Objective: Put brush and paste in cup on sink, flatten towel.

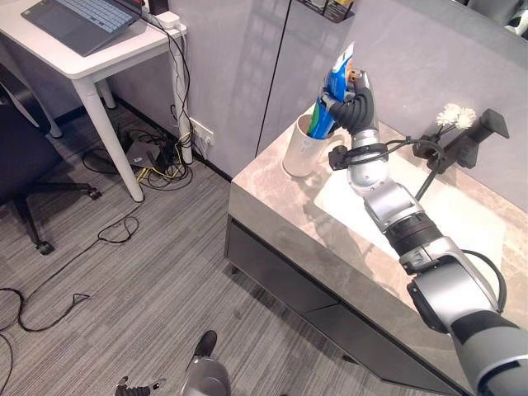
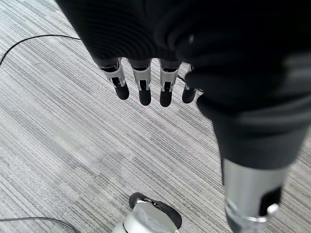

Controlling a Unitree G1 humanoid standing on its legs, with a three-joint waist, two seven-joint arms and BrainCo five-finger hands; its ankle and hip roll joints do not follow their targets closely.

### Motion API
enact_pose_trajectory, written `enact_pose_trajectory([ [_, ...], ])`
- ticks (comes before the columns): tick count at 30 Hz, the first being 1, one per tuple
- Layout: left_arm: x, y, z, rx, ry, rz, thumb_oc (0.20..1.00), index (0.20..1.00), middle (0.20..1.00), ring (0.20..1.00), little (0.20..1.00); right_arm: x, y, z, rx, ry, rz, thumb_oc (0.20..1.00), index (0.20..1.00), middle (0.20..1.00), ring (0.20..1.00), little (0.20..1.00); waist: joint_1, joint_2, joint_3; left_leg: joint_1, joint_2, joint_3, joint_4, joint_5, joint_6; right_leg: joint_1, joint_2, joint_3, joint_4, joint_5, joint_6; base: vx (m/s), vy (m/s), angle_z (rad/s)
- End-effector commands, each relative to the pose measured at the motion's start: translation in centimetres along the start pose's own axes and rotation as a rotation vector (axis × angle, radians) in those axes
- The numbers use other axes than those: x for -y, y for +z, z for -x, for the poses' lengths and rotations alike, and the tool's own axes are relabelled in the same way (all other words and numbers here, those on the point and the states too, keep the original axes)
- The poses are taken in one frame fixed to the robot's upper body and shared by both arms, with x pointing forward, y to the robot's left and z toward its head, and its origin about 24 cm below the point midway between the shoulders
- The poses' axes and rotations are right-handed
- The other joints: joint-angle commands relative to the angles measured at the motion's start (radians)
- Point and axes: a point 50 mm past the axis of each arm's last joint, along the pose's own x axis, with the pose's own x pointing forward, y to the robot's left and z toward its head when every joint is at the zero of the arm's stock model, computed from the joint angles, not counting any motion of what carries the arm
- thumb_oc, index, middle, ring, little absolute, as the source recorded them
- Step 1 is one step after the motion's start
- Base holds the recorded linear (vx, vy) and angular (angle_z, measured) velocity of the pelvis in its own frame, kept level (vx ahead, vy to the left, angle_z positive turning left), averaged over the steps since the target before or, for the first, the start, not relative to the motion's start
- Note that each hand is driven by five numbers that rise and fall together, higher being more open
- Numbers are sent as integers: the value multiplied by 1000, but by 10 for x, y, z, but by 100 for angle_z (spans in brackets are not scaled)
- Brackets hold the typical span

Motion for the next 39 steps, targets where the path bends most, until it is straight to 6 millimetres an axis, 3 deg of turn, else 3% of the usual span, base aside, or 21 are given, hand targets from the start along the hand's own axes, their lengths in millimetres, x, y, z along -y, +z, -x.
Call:
enact_pose_trajectory([
  [1, -10, 2, -4, 7, 37, -45, 1000, 1000, 1000, 1000, 1000, 15, 29, -19, 127, -77, 29, 1000, 1000, 1000, 1000, 1000, 25, -2, 11, 16, 2, -30, -67, 12, 36, 41, -81, 24, 0, 97, 76, 0, 0, 0],
  [12, -8, 1, -3, 0, 37, -51, 1000, 1000, 1000, 1000, 1000, 14, 32, -20, 131, -121, 4, 1000, 1000, 1000, 1000, 1000, 18, 6, 3, 25, 2, -23, -67, 7, 39, 41, -84, 33, 0, 100, 76, -2, 0, -1],
  [20, 3, 13, -2, 55, 6, -97, 1000, 1000, 1000, 1000, 1000, 49, 43, -9, 228, -278, -18, 1000, 1000, 1000, 1000, 1000, -8, 55, -23, 66, 9, -8, -67, -3, 38, 81, -84, 36, 0, 82, 70, -3, -1, -5],
  [25, 3, 13, -2, 55, 6, -98, 1000, 1000, 1000, 1000, 1000, 49, 42, -8, 227, -278, -17, 1000, 1000, 1000, 1000, 1000, -7, 55, -23, 67, 10, -8, -67, -4, 38, 81, -84, 36, 0, 82, 70, -11, 15, -3],
  [26, 14, 77, 12, 377, -121, 24, 1000, 1000, 1000, 1000, 1000, 88, 39, 29, 304, -342, -27, 1000, 1000, 1000, 1000, 1000, -80, 113, -46, 113, 20, 36, -67, -16, 44, 96, -86, 68, 0, 68, 70, -62, 82, -6],
  [27, 13, 76, 12, 375, -121, 21, 1000, 1000, 1000, 1000, 1000, 88, 38, 30, 301, -342, -27, 1000, 1000, 1000, 1000, 1000, -80, 109, -51, 107, 17, 35, -67, -11, 46, 91, -89, 68, 0, 72, 71, -61, 92, 9],
  [31, -7, 101, 27, 534, -164, 133, 1000, 1000, 1000, 1000, 1000, 140, 9, 58, 243, -399, 238, 1000, 1000, 1000, 1000, 1000, -140, 133, -64, 142, 13, 69, -67, -29, 62, 88, -95, 106, 0, 78, 77, -5, 75, -46],
  [32, -18, 110, 35, 598, -172, 171, 1000, 1000, 1000, 1000, 1000, 165, -8, 73, 172, -442, 360, 1000, 1000, 1000, 1000, 1000, -167, 146, -69, 160, 8, 87, -67, -39, 68, 81, -102, 133, 0, 84, 81, -12, 97, -74],
  [33, -18, 110, 35, 597, -172, 168, 1000, 1000, 1000, 1000, 1000, 165, -9, 74, 170, -442, 360, 1000, 1000, 1000, 1000, 1000, -163, 144, -71, 161, 7, 90, -67, -39, 68, 79, -103, 136, 0, 85, 82, -23, 106, -63],
  [35, -35, 114, 44, 645, -160, 275, 1000, 1000, 1000, 1000, 1000, 193, -41, 97, 3, -557, 441, 1000, 1000, 1000, 1000, 1000, -193, 167, -64, 189, 4, 142, -67, -59, 75, 59, -122, 166, 0, 119, 97, -49, 97, -75],
  [36, -45, 112, 46, 652, -136, 318, 1000, 1000, 1000, 1000, 1000, 198, -55, 108, -73, -583, 476, 1000, 1000, 1000, 1000, 1000, -195, 174, -60, 201, 8, 178, -67, -59, 75, 39, -127, 173, 0, 143, 100, -52, 71, -53],
  [37, -45, 112, 46, 652, -136, 318, 1000, 1000, 1000, 1000, 1000, 198, -55, 108, -73, -583, 476, 1000, 1000, 1000, 1000, 1000, -195, 174, -60, 201, 8, 178, -67, -59, 75, 39, -127, 173, 0, 143, 100, -61, 21, -76],
  [38, -62, 113, 52, 688, -99, 363, 1000, 1000, 1000, 1000, 1000, 209, -80, 134, -219, -653, 516, 1000, 1000, 1000, 1000, 1000, -201, 186, -48, 217, 22, 221, -67, -59, 70, 17, -127, 158, 0, 168, 101, -29, 1, -107],
  [39, -63, 112, 52, 687, -98, 360, 1000, 1000, 1000, 1000, 1000, 209, -81, 135, -222, -653, 515, 1000, 1000, 1000, 1000, 1000, -196, 183, -51, 217, 23, 225, -67, -59, 70, 14, -127, 162, 0, 170, 101, -26, -14, -100],
])
